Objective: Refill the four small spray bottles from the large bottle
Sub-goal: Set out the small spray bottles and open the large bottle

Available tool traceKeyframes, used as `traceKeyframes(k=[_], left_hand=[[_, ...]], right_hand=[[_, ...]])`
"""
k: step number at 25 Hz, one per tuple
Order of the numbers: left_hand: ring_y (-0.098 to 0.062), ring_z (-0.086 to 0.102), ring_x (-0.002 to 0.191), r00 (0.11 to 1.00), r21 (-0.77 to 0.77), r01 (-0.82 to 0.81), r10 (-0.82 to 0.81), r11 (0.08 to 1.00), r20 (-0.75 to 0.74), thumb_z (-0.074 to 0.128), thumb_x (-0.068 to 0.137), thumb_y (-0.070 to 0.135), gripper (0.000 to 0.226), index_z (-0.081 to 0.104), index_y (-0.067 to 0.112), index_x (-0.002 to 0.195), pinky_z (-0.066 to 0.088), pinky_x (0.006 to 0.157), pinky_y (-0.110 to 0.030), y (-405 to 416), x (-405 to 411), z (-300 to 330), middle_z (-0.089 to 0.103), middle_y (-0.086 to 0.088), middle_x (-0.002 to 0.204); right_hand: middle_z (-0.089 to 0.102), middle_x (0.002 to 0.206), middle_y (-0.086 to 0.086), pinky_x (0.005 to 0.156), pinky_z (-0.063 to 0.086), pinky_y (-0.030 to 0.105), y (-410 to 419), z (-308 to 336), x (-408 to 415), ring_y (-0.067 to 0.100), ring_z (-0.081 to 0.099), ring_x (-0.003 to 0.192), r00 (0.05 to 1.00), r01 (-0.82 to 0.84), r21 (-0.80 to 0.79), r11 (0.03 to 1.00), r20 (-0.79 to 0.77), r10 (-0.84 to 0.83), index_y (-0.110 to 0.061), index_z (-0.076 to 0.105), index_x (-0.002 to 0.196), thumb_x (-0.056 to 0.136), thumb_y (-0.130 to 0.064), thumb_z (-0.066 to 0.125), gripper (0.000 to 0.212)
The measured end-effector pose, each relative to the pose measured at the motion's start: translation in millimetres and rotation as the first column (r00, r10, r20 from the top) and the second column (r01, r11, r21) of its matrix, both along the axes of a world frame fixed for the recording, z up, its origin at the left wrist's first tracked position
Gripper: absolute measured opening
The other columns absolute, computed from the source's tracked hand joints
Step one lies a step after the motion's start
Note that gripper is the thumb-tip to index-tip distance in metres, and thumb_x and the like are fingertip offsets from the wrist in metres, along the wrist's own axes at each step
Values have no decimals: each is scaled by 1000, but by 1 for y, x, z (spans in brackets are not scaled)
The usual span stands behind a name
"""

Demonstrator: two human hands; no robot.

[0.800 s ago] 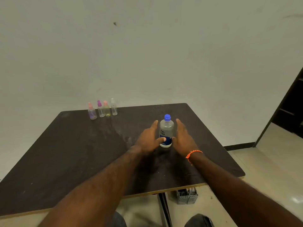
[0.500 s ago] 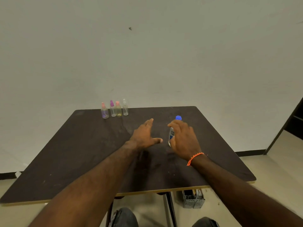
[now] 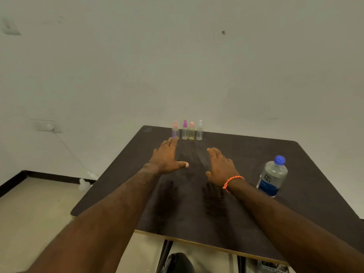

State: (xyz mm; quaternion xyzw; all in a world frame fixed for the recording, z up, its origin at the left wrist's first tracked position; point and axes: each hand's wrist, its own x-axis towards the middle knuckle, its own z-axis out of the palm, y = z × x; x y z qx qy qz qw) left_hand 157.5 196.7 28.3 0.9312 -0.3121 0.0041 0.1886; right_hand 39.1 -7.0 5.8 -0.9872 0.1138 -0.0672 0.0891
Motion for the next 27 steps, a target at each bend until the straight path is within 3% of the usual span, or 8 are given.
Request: traceKeyframes(k=[8,13,17,19,21,24,27], left_hand=[[-31,9,160,990,79,-77,86,994,-112,76,76,72,131,-3,20,166,17,124,-62,-5,76,-26,10,-7,174],[-32,13,159,972,-11,-158,153,987,-178,80,68,76,140,-3,19,166,15,123,-63,-40,160,-44,16,-10,173],[-30,22,157,962,-181,-223,187,958,-198,84,64,74,131,18,22,164,14,123,-63,-67,222,-61,28,-6,169],[-27,43,147,947,-306,-216,123,927,-297,84,50,80,129,38,24,157,26,122,-61,-76,247,-69,46,-1,160],[-19,63,126,933,-413,-166,7,896,-361,88,42,79,118,56,25,142,46,113,-53,-84,266,-78,66,4,138],[-14,74,102,914,-483,-51,-154,874,-376,96,55,54,73,73,27,119,59,98,-40,-99,274,-84,78,8,110],[-15,76,97,882,-544,5,-260,839,-393,95,72,25,47,77,21,115,59,90,-29,-111,268,-83,80,4,104]], right_hand=[[17,164,6,116,26,58,-33,-13,98,31,38,143,998,59,133,989,-40,-54,-17,10,158,85,-39,66,94],[24,163,8,115,30,55,-75,-20,184,30,37,143,992,111,238,965,27,-121,-16,10,158,82,-42,72,101],[30,161,7,115,33,53,-99,-33,240,29,38,143,975,130,453,882,104,-197,-18,7,159,70,-41,85,120],[36,158,5,115,36,50,-107,-41,262,30,43,139,970,108,589,801,113,-214,-25,8,158,62,-39,92,128],[46,151,1,114,39,48,-112,-52,277,28,49,133,968,80,664,743,125,-216,-33,14,155,54,-40,94,129],[55,132,-11,107,45,38,-115,-64,287,17,55,120,965,-14,706,708,194,-175,-31,36,146,54,-37,93,108],[69,117,-4,97,54,42,-116,-67,291,19,66,107,962,-120,730,673,253,-104,-20,63,125,68,-19,89,62]])
